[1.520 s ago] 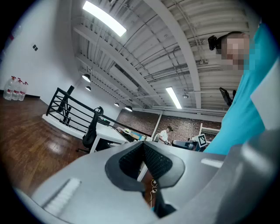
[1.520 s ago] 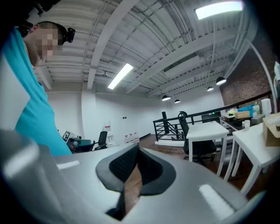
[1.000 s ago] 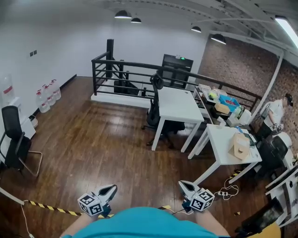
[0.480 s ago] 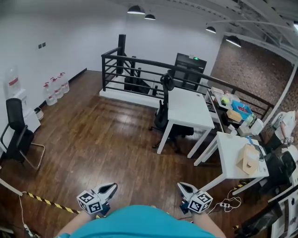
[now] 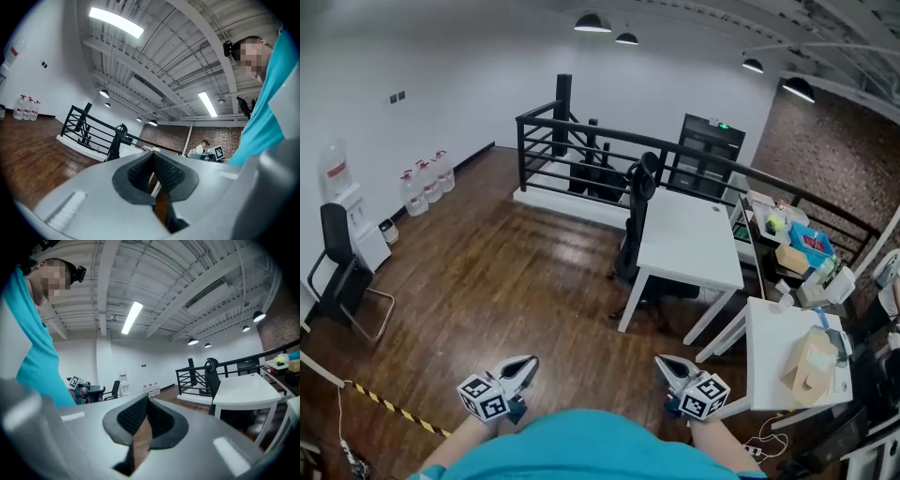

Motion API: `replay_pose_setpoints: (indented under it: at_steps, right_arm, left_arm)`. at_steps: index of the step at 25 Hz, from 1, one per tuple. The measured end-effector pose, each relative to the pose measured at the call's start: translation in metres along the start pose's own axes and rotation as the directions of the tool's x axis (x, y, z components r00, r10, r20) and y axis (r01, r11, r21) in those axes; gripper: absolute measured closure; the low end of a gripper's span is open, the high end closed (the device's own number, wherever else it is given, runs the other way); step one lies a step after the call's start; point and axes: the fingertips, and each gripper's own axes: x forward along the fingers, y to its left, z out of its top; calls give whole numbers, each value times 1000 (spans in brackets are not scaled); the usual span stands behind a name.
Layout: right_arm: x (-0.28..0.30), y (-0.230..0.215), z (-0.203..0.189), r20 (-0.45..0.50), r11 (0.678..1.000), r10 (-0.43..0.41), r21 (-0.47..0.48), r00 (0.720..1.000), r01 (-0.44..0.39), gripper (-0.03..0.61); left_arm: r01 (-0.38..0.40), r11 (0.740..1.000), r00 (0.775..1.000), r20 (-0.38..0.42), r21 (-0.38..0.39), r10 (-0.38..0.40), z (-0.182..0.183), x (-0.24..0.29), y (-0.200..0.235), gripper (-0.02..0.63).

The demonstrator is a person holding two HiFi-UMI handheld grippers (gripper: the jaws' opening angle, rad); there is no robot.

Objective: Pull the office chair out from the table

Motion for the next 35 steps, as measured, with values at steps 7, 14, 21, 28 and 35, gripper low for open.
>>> replay_pose_setpoints:
  at_steps: [7,14,21,28,35]
  right_arm:
    - [14,-76,1,-5,1000,-26,-13,1000,26,578]
    - [65,-122,-12,-30,994,-100,-55,994,99,578]
    - [169,-160,-18,-14,974,-208,-90,978,206,578]
    - [272,-211,-31,-2,964,-262,-54,965,262,578]
    - [319,-314,-36,-13,969,-242,-50,970,241,578]
  left_arm:
    - [36,999,999,-20,-14,-37,-11,81,32,594]
    - [138,990,990,-7,-20,-138,-11,127,102,594]
    - [215,976,975,-47,-26,-216,-10,146,237,594]
    - [289,957,954,-78,-6,-289,5,189,347,594]
    - [282,960,957,-79,4,-280,-2,271,409,594]
